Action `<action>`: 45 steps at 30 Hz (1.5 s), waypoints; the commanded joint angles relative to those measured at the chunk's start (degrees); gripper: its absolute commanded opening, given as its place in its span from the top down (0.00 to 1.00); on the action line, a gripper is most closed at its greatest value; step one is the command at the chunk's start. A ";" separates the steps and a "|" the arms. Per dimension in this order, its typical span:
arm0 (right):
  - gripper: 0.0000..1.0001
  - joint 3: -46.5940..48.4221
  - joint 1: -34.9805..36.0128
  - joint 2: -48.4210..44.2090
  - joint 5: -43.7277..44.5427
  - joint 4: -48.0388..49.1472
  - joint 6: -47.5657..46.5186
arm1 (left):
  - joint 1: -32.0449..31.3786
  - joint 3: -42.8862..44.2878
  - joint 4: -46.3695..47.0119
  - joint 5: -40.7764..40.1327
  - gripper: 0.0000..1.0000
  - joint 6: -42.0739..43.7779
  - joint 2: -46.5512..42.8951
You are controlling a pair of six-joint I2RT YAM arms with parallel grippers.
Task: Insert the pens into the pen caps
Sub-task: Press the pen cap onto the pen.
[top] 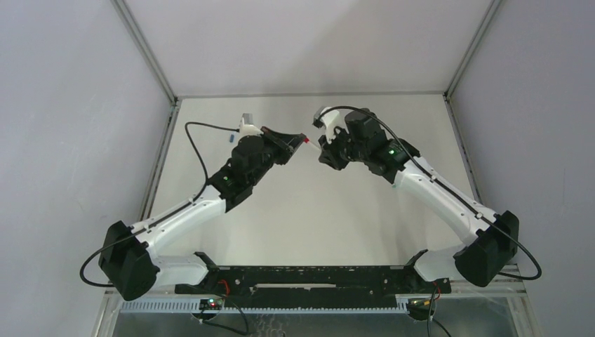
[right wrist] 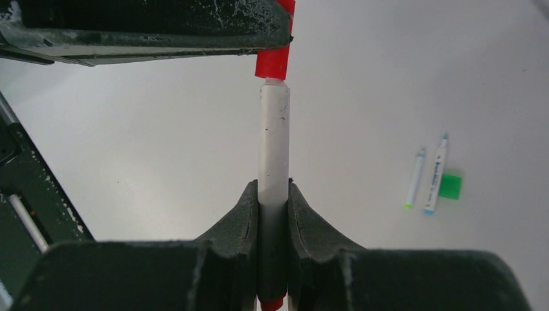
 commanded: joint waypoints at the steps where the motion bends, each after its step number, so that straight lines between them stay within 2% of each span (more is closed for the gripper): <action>1: 1.00 0.01 -0.57 -2.49 -4.27 11.38 -4.47 | -4.37 5.45 4.90 10.61 1.00 2.74 0.91; 5: 1.00 0.07 -2.28 -3.88 -5.39 12.94 -4.27 | -5.86 5.37 7.44 7.62 1.00 4.48 0.34; 10: 1.00 0.03 -3.33 -6.25 -11.68 14.07 -1.00 | -6.67 5.73 10.67 6.94 1.00 9.30 0.08; 16: 1.00 0.03 -3.94 -8.38 -23.51 17.69 5.18 | -6.72 3.50 16.06 11.23 1.00 17.62 -2.64; 24: 1.00 0.11 -5.91 -8.48 -35.75 28.03 23.66 | -6.67 -2.48 28.36 21.63 1.00 25.78 -6.04; 29: 1.00 -0.03 -6.00 -8.63 -38.57 35.43 32.25 | -6.70 -5.12 33.59 25.57 1.00 28.25 -6.77; 36: 1.00 -4.71 -6.00 -10.34 -42.88 44.81 40.78 | -6.69 -5.99 34.14 26.69 0.99 29.59 -6.66; 41: 1.00 -7.33 -6.21 -11.79 -42.80 46.70 41.75 | -6.68 -5.46 34.14 25.60 0.94 28.83 -6.81; 45: 1.00 -9.00 -6.74 -12.61 -42.28 48.34 42.89 | -6.67 -5.19 34.07 24.67 0.85 27.92 -7.21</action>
